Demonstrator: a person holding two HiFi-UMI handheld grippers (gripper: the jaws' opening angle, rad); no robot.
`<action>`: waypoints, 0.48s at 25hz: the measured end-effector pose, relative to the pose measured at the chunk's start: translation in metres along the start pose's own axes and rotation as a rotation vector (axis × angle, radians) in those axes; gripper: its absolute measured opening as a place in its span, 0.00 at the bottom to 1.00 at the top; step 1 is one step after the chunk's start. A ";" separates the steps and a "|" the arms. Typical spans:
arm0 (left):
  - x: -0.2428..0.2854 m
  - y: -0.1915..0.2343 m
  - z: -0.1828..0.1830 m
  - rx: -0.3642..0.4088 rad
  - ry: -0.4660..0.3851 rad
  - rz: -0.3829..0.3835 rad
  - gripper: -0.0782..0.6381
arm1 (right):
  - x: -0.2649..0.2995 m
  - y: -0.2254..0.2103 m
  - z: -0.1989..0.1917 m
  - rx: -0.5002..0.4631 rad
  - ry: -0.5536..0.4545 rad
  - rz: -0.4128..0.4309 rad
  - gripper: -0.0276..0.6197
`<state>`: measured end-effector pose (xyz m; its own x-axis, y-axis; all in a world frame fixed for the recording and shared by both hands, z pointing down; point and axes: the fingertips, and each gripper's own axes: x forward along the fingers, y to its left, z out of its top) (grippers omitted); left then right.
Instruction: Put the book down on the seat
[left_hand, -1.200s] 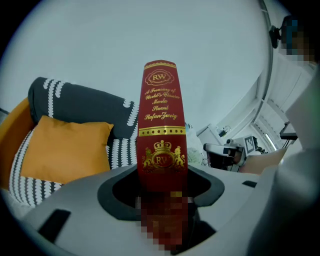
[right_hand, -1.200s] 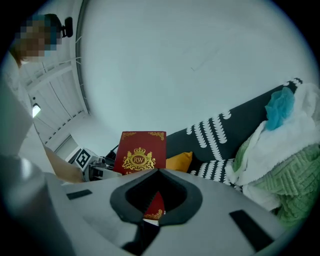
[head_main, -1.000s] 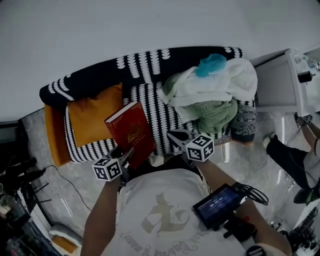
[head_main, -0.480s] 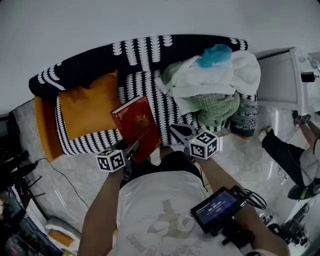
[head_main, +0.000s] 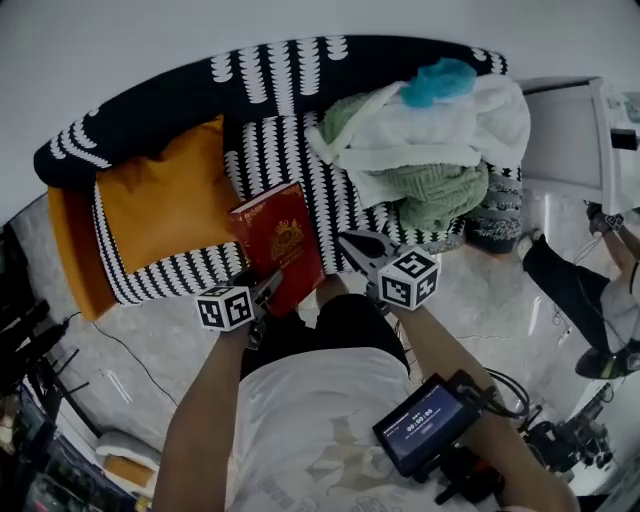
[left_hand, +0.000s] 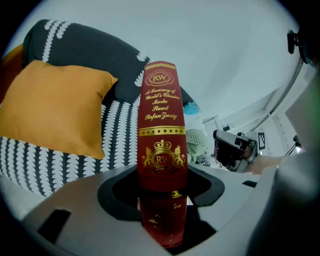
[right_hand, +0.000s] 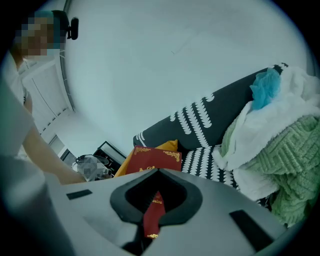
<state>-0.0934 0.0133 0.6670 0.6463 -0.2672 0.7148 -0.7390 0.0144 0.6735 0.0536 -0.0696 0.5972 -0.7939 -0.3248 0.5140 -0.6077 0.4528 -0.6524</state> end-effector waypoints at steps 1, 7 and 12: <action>0.003 0.001 0.001 0.003 0.003 -0.004 0.45 | 0.002 -0.001 0.002 -0.001 -0.008 0.000 0.06; 0.030 0.005 0.011 0.016 0.009 -0.017 0.45 | 0.017 -0.019 0.007 0.011 -0.049 -0.009 0.06; 0.052 0.013 0.017 0.014 0.007 -0.010 0.45 | 0.026 -0.037 0.000 0.051 -0.065 -0.018 0.06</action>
<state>-0.0727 -0.0166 0.7095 0.6549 -0.2601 0.7096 -0.7352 -0.0019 0.6778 0.0551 -0.0950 0.6350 -0.7818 -0.3866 0.4893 -0.6205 0.4042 -0.6720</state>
